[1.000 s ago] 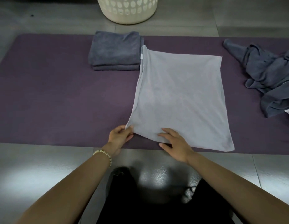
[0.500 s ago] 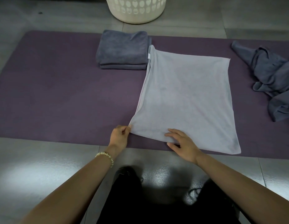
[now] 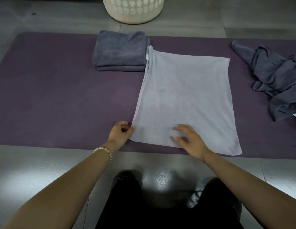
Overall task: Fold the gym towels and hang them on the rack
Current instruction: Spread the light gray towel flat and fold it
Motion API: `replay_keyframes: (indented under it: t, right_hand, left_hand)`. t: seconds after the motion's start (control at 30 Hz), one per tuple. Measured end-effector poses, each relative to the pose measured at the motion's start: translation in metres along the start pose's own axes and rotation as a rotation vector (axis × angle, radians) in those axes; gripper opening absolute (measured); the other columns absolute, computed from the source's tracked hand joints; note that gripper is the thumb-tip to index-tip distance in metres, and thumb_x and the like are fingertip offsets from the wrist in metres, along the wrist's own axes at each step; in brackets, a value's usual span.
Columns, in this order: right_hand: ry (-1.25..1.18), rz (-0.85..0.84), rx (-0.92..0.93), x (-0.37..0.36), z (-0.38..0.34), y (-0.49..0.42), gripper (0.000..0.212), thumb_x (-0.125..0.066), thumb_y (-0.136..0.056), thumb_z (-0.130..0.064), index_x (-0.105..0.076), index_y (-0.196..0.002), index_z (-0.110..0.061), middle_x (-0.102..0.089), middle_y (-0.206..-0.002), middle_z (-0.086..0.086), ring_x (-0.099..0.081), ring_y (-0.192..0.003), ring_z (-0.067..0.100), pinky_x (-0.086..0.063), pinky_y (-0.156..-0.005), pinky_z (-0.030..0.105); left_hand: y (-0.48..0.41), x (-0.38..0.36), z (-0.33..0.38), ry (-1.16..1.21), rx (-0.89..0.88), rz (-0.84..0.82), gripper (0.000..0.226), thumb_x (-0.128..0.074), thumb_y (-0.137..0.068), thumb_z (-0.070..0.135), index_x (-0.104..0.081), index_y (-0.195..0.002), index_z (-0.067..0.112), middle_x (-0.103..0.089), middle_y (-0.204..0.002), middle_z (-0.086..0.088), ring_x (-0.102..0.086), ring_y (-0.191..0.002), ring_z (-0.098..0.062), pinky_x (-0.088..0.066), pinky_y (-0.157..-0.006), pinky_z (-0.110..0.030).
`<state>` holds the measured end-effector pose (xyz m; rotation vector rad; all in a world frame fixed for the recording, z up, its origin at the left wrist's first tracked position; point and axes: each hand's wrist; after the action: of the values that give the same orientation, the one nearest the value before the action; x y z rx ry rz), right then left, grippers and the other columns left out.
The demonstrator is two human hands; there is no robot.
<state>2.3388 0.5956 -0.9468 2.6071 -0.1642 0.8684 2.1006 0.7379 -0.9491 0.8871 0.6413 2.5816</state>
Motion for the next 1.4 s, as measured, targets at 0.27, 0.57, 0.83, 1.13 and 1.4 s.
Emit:
replay_keyframes:
  t: [0.27,0.57,0.83,1.13,1.4]
  right_hand:
    - [-0.033,0.487,-0.515,0.086,0.082,0.032,0.070,-0.081,-0.072,-0.040,-0.050,-0.130,-0.014,-0.044,-0.136,0.007,-0.043,-0.125,0.026,-0.039,-0.106,0.043]
    - [-0.243,0.464,-0.675,0.099,0.105,0.037,0.039,-0.076,-0.079,-0.018,-0.054,-0.105,0.000,-0.063,-0.099,0.013,-0.057,-0.083,0.023,-0.042,-0.072,0.031]
    - [-0.502,0.458,-0.663,0.102,0.088,0.029,0.022,-0.065,-0.090,-0.022,-0.061,-0.104,-0.004,-0.060,-0.100,0.007,-0.055,-0.090,0.023,-0.042,-0.081,0.030]
    - [-0.300,0.480,-0.690,0.110,0.096,0.029,0.026,-0.063,-0.090,-0.022,-0.063,-0.092,0.005,-0.067,-0.103,0.023,-0.060,-0.092,0.035,-0.046,-0.087,0.041]
    - [-0.394,0.405,-0.816,0.125,0.095,0.018,0.032,-0.069,-0.087,-0.028,-0.066,-0.094,0.004,-0.068,-0.105,0.022,-0.062,-0.088,0.033,-0.051,-0.088,0.043]
  left_hand:
    - [-0.032,-0.017,0.016,0.033,0.139,-0.042,0.046,-0.069,-0.084,0.038,-0.060,-0.118,0.007,-0.062,-0.112,-0.004,-0.057,-0.098,-0.020,-0.046,-0.083,-0.029]
    - [-0.034,-0.018,0.026,0.127,0.115,0.004,0.019,-0.060,-0.093,0.025,-0.056,-0.080,0.011,-0.060,-0.094,-0.010,-0.056,-0.082,-0.022,-0.048,-0.065,-0.026]
    - [-0.032,-0.014,0.036,0.243,0.145,-0.065,0.015,-0.060,-0.093,0.026,-0.065,-0.096,0.012,-0.066,-0.097,-0.009,-0.062,-0.088,-0.023,-0.052,-0.084,-0.034]
    - [-0.030,-0.007,0.028,0.200,0.277,-0.069,0.015,-0.058,-0.095,0.016,-0.061,-0.086,0.005,-0.063,-0.089,-0.011,-0.062,-0.076,-0.024,-0.053,-0.074,-0.038]
    - [-0.047,-0.003,0.041,0.044,0.245,-0.216,0.026,-0.063,-0.090,0.029,-0.066,-0.101,0.005,-0.070,-0.088,-0.006,-0.067,-0.078,-0.019,-0.056,-0.071,-0.031]
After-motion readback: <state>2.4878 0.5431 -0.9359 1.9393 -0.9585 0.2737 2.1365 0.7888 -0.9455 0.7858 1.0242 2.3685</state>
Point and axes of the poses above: each hand's wrist, its own y-axis away from the middle knuckle, its own x-axis out of the back of the hand, z = x × y
